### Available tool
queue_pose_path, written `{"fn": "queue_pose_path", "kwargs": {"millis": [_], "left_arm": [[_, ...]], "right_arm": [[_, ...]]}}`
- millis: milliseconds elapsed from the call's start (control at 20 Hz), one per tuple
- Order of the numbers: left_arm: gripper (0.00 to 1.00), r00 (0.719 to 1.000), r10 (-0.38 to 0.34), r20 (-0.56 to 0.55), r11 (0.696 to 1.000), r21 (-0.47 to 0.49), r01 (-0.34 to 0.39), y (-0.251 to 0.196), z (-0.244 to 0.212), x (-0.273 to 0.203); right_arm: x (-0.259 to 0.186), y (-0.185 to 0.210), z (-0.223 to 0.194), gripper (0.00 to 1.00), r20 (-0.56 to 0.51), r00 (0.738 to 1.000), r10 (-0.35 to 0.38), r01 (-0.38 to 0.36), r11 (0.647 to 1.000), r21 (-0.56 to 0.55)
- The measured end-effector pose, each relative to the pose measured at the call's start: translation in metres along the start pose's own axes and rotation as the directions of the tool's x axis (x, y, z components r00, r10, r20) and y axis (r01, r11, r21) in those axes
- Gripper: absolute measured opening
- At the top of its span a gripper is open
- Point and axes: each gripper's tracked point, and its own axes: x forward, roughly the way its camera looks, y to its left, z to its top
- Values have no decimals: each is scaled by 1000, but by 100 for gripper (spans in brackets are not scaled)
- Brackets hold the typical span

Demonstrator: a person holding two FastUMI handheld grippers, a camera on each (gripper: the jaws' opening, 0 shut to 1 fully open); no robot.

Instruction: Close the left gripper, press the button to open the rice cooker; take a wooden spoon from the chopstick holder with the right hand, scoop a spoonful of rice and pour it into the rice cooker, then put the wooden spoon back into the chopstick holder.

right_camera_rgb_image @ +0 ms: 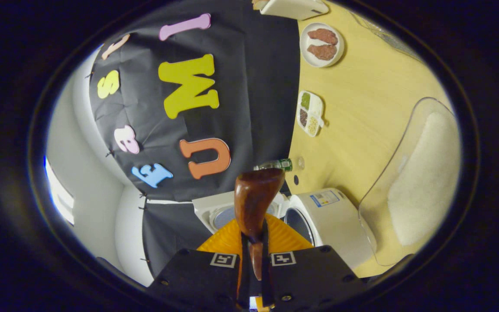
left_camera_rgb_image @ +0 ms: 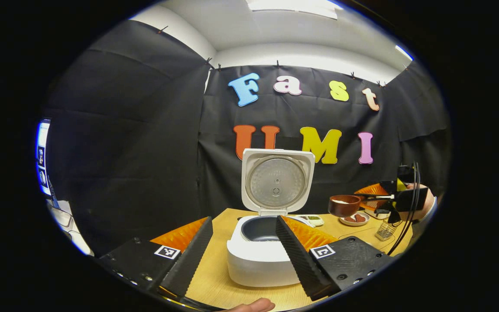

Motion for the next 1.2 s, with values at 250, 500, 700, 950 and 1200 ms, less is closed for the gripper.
{"fn": "queue_pose_path", "kwargs": {"millis": [250, 500, 700, 950, 1200], "left_arm": [[94, 1000, 15, 16, 1000, 11, -15, 10, 14, -10], [94, 998, 66, -8, 998, 15, -66, 21, 13, -18], [93, 996, 89, -4, 996, 25, -88, 28, 18, -28], [93, 995, 92, -23, 995, 36, -91, 30, 15, -24], [94, 994, 102, -40, 991, 92, -98, 30, 12, -25]], "right_arm": [[51, 15, -30, 15, -39, 994, -106, 97, 976, -194], [93, 37, -86, 15, -131, 981, -141, 60, 870, -489], [114, 23, -104, 16, -119, 976, -181, 65, 770, -635], [132, -2, -92, 16, -24, 969, -245, 134, 607, -784], [142, 5, -86, 16, 77, 975, -206, 135, 287, -948]]}}
